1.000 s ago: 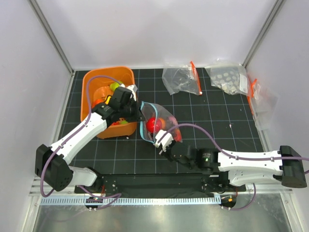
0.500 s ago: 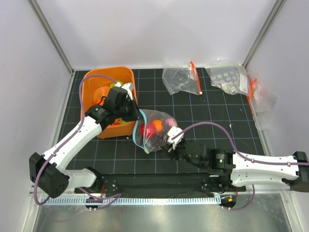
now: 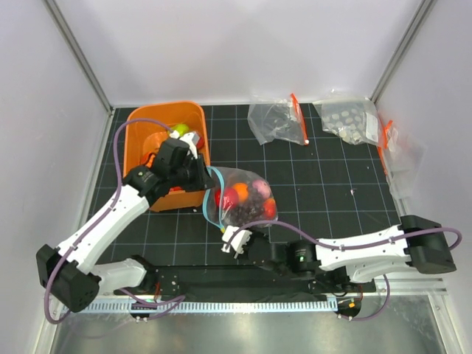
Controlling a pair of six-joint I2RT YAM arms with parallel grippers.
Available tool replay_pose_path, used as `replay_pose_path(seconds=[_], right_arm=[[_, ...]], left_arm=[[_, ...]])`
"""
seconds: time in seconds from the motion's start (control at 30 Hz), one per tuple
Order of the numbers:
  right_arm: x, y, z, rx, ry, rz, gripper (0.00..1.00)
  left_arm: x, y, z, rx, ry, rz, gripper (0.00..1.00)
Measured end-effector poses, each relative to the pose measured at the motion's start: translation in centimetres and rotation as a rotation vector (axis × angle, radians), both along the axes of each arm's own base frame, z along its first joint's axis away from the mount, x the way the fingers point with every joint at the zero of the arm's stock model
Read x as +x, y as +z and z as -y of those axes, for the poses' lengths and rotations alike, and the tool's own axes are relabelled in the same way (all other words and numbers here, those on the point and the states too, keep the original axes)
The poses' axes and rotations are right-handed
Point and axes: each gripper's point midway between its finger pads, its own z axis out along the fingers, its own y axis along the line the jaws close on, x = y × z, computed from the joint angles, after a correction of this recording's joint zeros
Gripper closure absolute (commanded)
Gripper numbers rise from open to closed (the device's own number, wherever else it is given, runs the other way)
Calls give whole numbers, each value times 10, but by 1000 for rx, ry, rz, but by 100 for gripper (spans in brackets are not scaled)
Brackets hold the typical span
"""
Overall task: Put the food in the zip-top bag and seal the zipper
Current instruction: Zip the zipper food storage bag at the center of the board.
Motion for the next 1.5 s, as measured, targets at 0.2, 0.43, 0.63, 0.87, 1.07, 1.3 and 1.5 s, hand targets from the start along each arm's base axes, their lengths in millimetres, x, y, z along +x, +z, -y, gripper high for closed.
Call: replay_pose_path(seconds=[0.2, 0.43, 0.63, 0.87, 1.07, 1.3, 1.5], right_arm=[[5, -2, -3, 20, 31, 109, 41], [6, -3, -13, 15, 67, 175, 44], [9, -16, -24, -35, 85, 230, 45], [17, -7, -37, -7, 53, 300, 49], [23, 12, -42, 53, 13, 349, 53], [33, 8, -50, 29, -39, 385, 72], [38, 11, -53, 25, -84, 379, 99]], left_arm=[[-20, 2, -15, 3, 5, 12, 67], [-33, 8, -24, 5, -3, 29, 69], [-37, 2, -27, 23, -11, 14, 69], [-44, -1, -30, 33, -25, 1, 71], [-48, -1, -31, 32, -35, 0, 71], [-55, -8, -31, 20, -43, -25, 71], [-60, -15, -29, 11, -54, -54, 71]])
